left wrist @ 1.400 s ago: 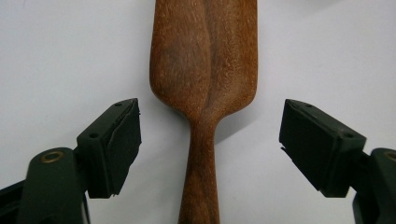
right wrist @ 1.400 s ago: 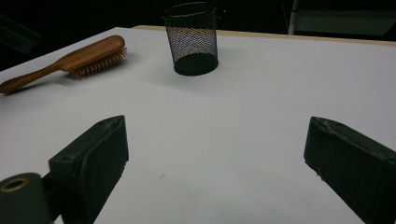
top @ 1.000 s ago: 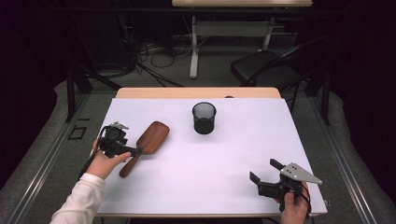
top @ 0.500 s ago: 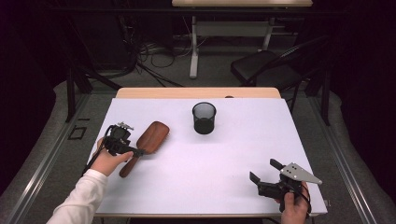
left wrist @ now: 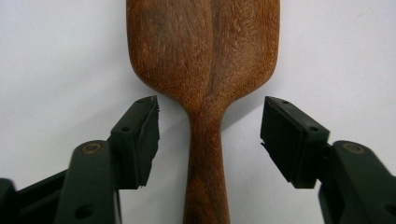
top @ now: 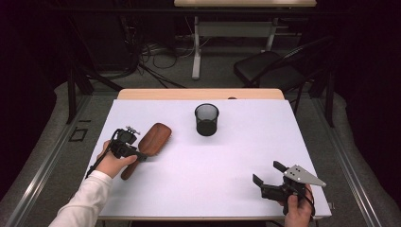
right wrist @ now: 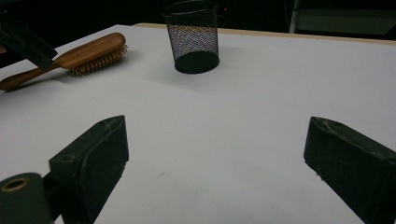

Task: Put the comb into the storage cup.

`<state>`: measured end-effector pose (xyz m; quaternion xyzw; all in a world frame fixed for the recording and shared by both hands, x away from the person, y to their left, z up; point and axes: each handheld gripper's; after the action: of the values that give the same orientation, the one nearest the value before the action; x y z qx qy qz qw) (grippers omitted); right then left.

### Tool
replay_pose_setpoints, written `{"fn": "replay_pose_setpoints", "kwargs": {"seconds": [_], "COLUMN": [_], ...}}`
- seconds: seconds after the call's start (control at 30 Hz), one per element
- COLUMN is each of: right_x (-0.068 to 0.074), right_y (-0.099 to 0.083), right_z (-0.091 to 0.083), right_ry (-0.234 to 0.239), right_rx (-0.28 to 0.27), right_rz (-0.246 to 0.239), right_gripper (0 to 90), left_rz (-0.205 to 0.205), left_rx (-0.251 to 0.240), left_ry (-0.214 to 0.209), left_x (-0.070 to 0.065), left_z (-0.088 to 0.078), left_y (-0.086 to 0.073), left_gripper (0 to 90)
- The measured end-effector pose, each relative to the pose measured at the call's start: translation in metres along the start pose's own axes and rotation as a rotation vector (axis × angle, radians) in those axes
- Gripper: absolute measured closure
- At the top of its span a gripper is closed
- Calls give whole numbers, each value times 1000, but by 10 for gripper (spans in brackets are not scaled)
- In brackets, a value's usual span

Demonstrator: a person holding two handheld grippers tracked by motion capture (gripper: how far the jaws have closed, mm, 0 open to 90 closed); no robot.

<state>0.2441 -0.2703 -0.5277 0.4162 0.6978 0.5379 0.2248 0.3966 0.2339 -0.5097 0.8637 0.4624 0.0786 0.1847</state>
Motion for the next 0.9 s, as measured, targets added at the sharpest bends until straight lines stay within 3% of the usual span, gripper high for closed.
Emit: {"fn": "replay_pose_setpoints", "kwargs": {"seconds": [0.37,0.6,0.9], "right_x": [0,0,0], "right_y": [0,0,0], "right_z": [0,0,0], "right_ry": [0,1,1], "right_rx": [2,3,6], "right_rz": [-4,-4,-6], "right_gripper": [66,67,68], "left_rz": [46,15,12], "left_rx": [55,75,110], "left_ry": [44,49,52], "left_x": [-3,1,-2], "left_z": [7,10,16], "left_y": [3,2,4], "left_gripper": [481,522,587]}}
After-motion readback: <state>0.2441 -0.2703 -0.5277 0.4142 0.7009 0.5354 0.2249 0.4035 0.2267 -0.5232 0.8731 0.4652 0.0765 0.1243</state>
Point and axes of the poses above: each handheld gripper's, and its own axes: z roughly forward along the jaws, y roughly out of its top, x roughly to its left, and after that the axes turned 4 degrees about y, right-handed
